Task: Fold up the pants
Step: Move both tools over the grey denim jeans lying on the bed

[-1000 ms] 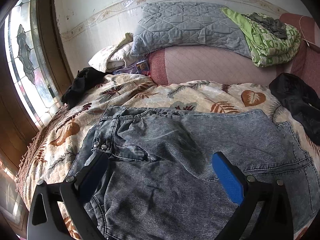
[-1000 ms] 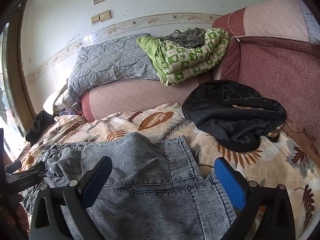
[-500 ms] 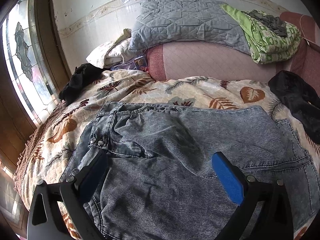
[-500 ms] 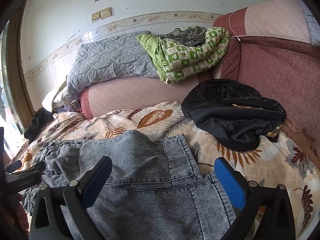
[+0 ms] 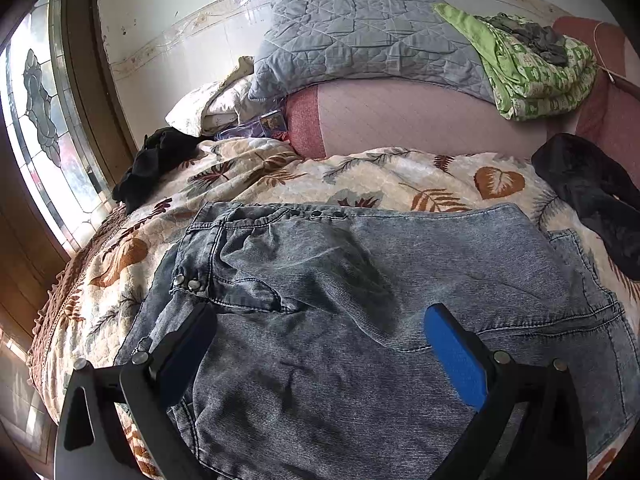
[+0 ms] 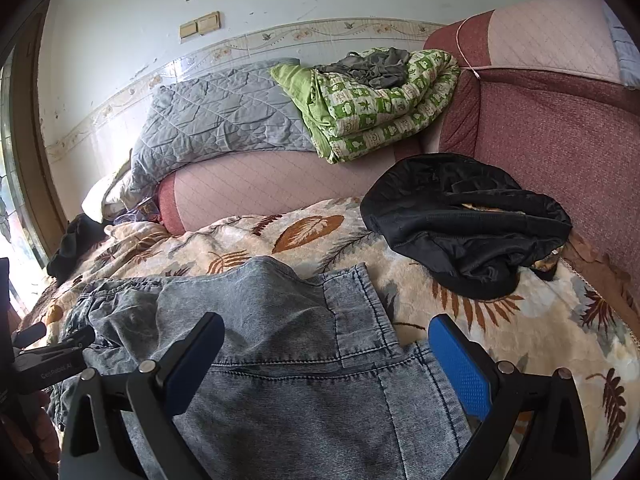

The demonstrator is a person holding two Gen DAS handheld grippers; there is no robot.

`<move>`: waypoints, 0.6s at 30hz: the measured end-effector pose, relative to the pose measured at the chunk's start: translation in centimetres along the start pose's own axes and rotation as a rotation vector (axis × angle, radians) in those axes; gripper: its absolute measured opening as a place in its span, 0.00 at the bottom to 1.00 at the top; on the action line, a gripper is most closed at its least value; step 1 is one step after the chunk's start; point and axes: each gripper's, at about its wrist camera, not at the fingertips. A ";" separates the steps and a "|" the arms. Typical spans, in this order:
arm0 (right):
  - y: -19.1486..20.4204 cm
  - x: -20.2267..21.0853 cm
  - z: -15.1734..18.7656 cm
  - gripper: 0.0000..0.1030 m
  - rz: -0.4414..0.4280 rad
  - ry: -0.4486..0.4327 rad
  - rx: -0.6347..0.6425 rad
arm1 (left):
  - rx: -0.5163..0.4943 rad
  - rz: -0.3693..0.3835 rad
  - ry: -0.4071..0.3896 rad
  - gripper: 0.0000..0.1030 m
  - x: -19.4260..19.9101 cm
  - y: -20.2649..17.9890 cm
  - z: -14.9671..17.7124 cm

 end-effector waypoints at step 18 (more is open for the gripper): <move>0.3 0.0 0.0 1.00 0.000 0.005 -0.002 | 0.047 -0.038 0.013 1.00 -0.8 2.3 -0.2</move>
Point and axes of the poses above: each gripper's, at about its wrist camera, not at the fingertips, and x roughly against the way its jaws point, y to its left, z to its underside, and after that the axes turned 15 degrees about -z, right-handed
